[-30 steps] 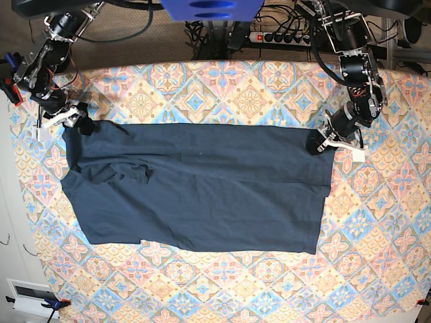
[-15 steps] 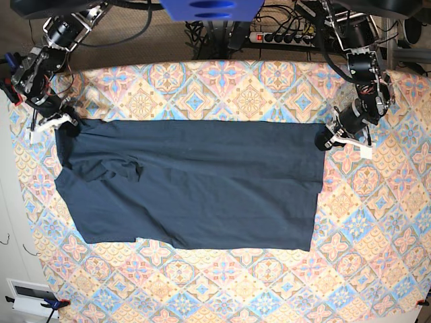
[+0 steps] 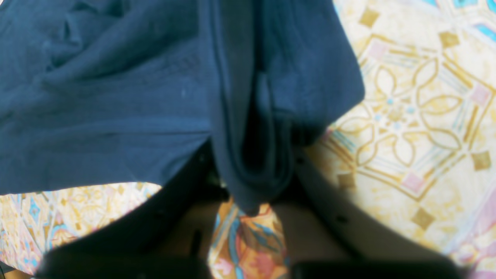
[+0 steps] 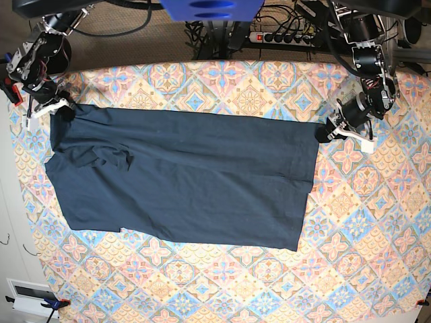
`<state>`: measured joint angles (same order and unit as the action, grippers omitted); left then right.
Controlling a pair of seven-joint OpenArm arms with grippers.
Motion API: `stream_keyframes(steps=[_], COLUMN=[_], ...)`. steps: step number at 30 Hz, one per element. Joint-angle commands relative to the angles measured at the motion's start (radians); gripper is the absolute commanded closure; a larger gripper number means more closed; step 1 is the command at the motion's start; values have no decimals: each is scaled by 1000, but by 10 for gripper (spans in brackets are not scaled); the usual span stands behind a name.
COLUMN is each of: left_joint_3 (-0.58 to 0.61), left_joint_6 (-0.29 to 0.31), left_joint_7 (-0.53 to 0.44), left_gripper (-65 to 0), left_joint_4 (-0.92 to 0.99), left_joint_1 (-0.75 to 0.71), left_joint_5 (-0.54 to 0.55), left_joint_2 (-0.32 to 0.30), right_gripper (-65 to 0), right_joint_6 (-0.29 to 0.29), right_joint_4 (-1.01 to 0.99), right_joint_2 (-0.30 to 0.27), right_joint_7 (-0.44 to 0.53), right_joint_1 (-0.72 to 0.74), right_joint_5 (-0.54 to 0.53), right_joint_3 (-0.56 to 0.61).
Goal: Layout the t-shirt on the table in an organized manner, then fold the t-shirt properly
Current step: 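Pull the shirt edge with both grippers to the table edge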
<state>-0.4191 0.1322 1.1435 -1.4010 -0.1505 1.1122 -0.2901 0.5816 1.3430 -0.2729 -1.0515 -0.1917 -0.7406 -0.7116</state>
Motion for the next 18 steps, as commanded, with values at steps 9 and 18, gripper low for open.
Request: stream_keyframes(steps=[9, 18], left_joint_3=[-5, -2], left_joint_6=[8, 7], left_joint_7=[23, 17], left_gripper=[-320, -378], left_joint_4=[-19, -18], left_joint_1=[-36, -56], left_joint_5=[122, 121], left_joint_2=[-1, 42], right_gripper=[0, 0], right_joint_6=[7, 7], right_joint_4=[17, 17], right_joint_2=[-21, -21], right_joint_7=[15, 15], right_joint_1=[5, 7], right_joint_5=[-20, -20], right_joint_3=[-4, -4])
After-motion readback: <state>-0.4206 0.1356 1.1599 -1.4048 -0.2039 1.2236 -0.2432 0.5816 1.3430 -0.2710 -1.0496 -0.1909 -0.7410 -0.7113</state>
